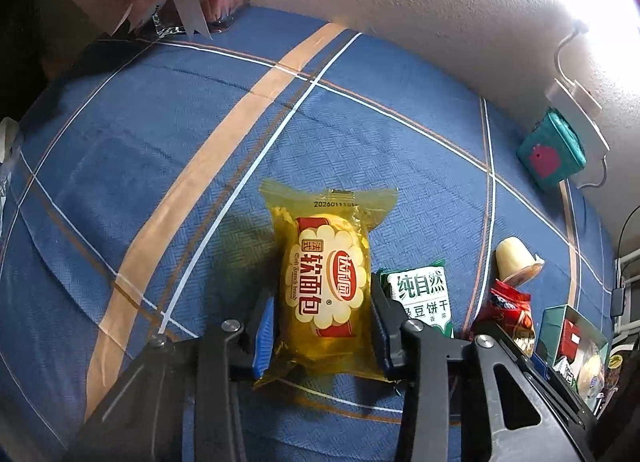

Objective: Organize snacks
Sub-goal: 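Close left tool on the yellow bread bag while right tool closes on the red peanut packet, then lift the bread bag with left tool while right tool carries the peanut packet over the tray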

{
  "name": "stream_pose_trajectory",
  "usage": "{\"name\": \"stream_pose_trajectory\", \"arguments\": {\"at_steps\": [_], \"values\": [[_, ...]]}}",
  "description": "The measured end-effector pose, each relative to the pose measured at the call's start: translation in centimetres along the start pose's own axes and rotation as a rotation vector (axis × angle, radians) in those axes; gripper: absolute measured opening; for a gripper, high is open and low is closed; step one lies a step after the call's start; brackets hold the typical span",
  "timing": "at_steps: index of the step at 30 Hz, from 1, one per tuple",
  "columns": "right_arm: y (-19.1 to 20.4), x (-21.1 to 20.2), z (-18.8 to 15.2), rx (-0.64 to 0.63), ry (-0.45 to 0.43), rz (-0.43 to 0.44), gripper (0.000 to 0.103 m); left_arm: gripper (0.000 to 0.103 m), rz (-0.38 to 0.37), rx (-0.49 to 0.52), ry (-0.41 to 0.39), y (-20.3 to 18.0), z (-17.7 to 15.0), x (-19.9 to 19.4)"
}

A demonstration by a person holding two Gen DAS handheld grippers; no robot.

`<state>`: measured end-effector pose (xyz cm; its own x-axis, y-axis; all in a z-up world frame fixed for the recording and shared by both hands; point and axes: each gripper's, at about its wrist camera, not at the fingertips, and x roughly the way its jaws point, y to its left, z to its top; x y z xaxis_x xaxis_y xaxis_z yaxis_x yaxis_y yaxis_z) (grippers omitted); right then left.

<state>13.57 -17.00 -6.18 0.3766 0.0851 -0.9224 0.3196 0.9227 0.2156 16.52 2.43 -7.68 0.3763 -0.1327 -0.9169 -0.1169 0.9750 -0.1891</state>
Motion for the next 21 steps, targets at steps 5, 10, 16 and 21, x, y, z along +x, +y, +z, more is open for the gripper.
{"name": "stream_pose_trajectory", "arguments": {"at_steps": [5,10,16,21], "values": [[-0.1,-1.1,-0.6,0.004,-0.005,0.004,0.043,0.041,-0.009,-0.008,-0.015,0.2,-0.3,-1.3],[-0.3,-2.5,-1.4,0.010,-0.015,0.011,0.043,0.041,-0.011,0.017,-0.029,-0.6,-0.6,-2.9],[-1.3,-4.8,-2.5,0.026,-0.032,0.010,0.043,0.041,-0.025,0.017,-0.055,-1.5,-1.5,-5.3],[-2.8,-7.3,-3.4,0.052,-0.061,0.001,0.043,0.041,-0.043,0.022,-0.075,-2.4,-2.8,-7.0]]}}
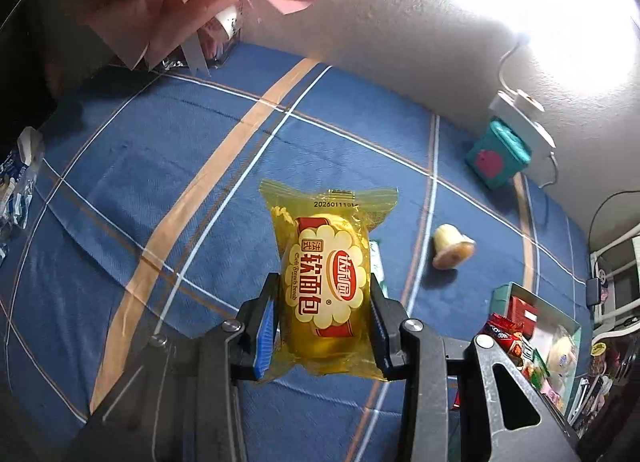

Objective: Organize snacks
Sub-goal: 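Lift the bread bag with left tool while right tool carries the peanut packet over the tray, then open left tool to drop the bread bag while right tool releases the peanut packet in the tray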

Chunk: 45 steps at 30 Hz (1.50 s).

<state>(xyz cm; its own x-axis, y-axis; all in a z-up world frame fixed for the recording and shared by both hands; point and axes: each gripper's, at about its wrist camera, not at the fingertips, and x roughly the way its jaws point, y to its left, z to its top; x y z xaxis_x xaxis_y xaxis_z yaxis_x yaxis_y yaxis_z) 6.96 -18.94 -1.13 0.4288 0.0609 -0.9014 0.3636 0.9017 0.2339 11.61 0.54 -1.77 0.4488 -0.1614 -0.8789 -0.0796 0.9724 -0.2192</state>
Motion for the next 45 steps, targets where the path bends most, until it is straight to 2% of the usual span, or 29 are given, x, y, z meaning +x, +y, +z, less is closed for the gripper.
{"name": "stream_pose_trajectory", "arguments": {"at_steps": [7,13,22,34,38,45], "values": [[-2.0,-2.8,-0.8,0.044,-0.022,0.023,0.043,0.041,-0.073,0.034,0.008,-2.7,-1.7,-1.2],[-4.5,-5.1,-0.9,0.091,-0.046,0.020,0.043,0.041,-0.094,0.100,0.009,-5.5,-2.6,-2.1],[-11.7,-7.6,-0.2,0.259,-0.094,-0.089,0.043,0.041,-0.151,0.212,0.049,-10.7,-4.2,-2.5],[-20.7,-10.0,-1.1,0.469,-0.131,-0.133,0.043,0.041,-0.226,0.382,0.071,-18.0,-7.5,-2.8],[-22.0,-10.5,-1.4,0.501,-0.135,-0.128,0.043,0.041,-0.236,0.434,0.073,-20.2,-8.6,-2.6],[-22.2,-10.5,-1.3,0.496,-0.130,-0.101,0.043,0.041,-0.220,0.512,0.063,-23.0,-10.1,-1.7]]}}
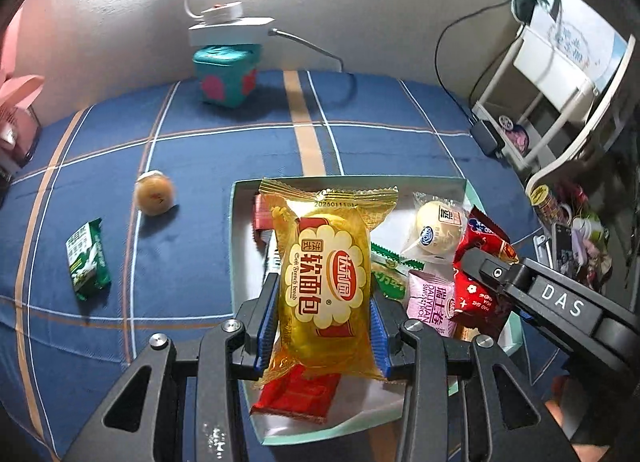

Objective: Organize snacks
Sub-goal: 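Open left tool to drop the bread bag while right tool releases the peanut packet in the tray, then withdraw both tools from the tray toward the remaining snacks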

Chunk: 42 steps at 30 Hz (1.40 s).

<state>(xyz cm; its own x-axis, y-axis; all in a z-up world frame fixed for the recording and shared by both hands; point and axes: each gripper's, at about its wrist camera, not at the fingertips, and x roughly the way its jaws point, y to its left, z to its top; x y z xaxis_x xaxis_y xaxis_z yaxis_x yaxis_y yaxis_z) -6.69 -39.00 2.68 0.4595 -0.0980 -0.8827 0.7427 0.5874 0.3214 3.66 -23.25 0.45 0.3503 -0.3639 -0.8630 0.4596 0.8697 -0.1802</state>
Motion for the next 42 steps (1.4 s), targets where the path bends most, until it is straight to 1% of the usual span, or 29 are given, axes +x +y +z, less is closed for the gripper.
{"name": "stream_pose_trajectory", "arguments": {"at_steps": [4,13,26,28,29,30,31,35,37,40,42], "values": [[0.1,0.3,0.0,-0.013,0.008,0.001,0.043,0.042,0.013,0.010,0.008,-0.4,0.2,1.1],[0.5,1.4,0.1,-0.032,0.025,0.009,0.043,0.042,0.028,-0.007,0.014,0.2,0.8,2.9],[0.6,2.5,0.5,-0.046,0.048,0.000,0.044,0.042,0.023,0.006,0.030,-0.3,0.8,4.1],[0.7,2.6,0.5,-0.053,0.049,-0.008,0.045,0.046,0.025,0.001,0.031,-0.4,0.8,4.1],[0.7,2.7,0.5,-0.057,0.051,-0.012,0.050,0.053,0.023,-0.001,0.029,-0.3,0.8,4.1],[0.8,2.7,0.5,-0.059,0.052,-0.017,0.060,0.057,0.021,-0.004,0.028,-0.3,0.8,4.0],[0.8,2.8,0.5,-0.060,0.052,-0.017,0.064,0.058,0.019,-0.009,0.025,-0.2,0.8,3.9],[1.0,2.7,0.5,-0.074,0.051,-0.013,0.065,0.059,0.023,-0.025,0.032,0.3,0.9,3.4],[1.2,2.6,0.5,-0.086,0.050,-0.014,0.068,0.060,0.024,-0.042,0.038,0.6,0.9,3.1],[1.6,2.3,0.4,-0.103,0.039,-0.012,0.075,0.061,0.040,-0.066,0.043,1.4,1.0,2.4],[1.8,2.1,0.3,-0.117,0.033,-0.012,0.081,0.063,0.051,-0.081,0.053,1.8,1.1,2.1]]}}
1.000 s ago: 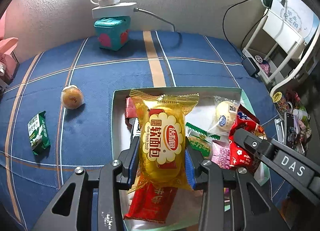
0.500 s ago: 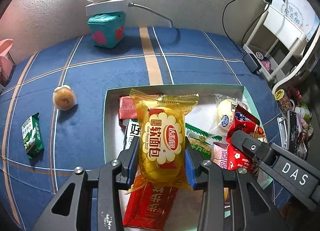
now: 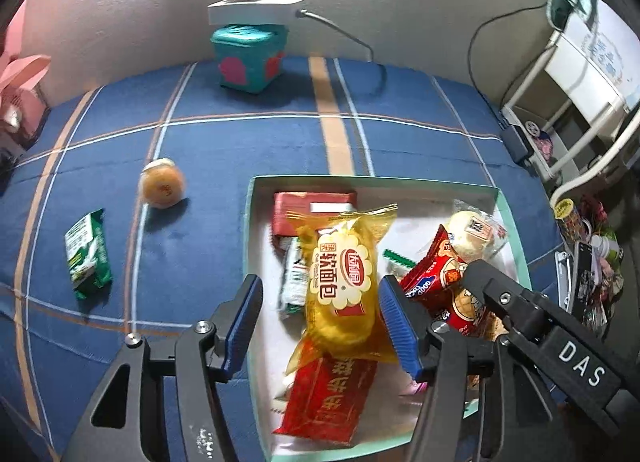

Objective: Organize snacks
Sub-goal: 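Withdraw both tools from the tray toward the remaining snacks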

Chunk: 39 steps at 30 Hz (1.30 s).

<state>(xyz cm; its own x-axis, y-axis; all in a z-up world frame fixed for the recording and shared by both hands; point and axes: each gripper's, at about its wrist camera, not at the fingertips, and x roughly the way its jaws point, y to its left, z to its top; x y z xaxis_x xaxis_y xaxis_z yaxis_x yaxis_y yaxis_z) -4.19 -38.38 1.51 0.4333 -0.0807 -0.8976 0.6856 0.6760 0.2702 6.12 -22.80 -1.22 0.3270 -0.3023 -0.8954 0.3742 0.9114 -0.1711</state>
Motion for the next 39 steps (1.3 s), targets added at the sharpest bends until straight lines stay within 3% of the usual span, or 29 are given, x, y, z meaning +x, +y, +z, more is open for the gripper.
{"name": "stream_pose_trajectory", "arguments": {"at_steps": [3,16,18,26,28,29,31,33,39], "values": [[0.4,-0.2,-0.1,-0.012,-0.005,-0.001,0.085,0.064,0.006,-0.032,0.010,0.9,0.0,-0.4],[2.5,-1.1,-1.3,-0.093,0.009,-0.030,0.085,0.065,0.084,-0.193,-0.031,6.3,-0.2,-2.2],[3.0,-1.1,-1.6,-0.109,0.013,-0.032,0.085,0.073,0.109,-0.213,-0.034,7.3,-0.3,-2.4],[4.9,-1.0,-2.4,-0.162,0.020,-0.023,0.085,0.074,0.164,-0.243,-0.024,9.5,-1.0,-2.4],[5.1,-0.9,-2.5,-0.166,0.022,-0.024,0.085,0.078,0.169,-0.239,-0.022,9.6,-1.1,-2.3],[5.2,-0.9,-2.5,-0.167,0.021,-0.025,0.085,0.085,0.173,-0.235,-0.020,9.5,-1.1,-2.3],[5.3,-0.8,-2.5,-0.168,0.018,-0.023,0.089,0.094,0.184,-0.232,-0.020,9.6,-1.2,-2.1],[5.4,-0.7,-2.5,-0.169,0.016,-0.023,0.103,0.096,0.194,-0.233,-0.017,9.6,-1.2,-2.0],[5.9,-0.6,-2.6,-0.185,0.009,-0.027,0.103,0.097,0.210,-0.231,-0.007,10.0,-1.3,-1.9]]}}
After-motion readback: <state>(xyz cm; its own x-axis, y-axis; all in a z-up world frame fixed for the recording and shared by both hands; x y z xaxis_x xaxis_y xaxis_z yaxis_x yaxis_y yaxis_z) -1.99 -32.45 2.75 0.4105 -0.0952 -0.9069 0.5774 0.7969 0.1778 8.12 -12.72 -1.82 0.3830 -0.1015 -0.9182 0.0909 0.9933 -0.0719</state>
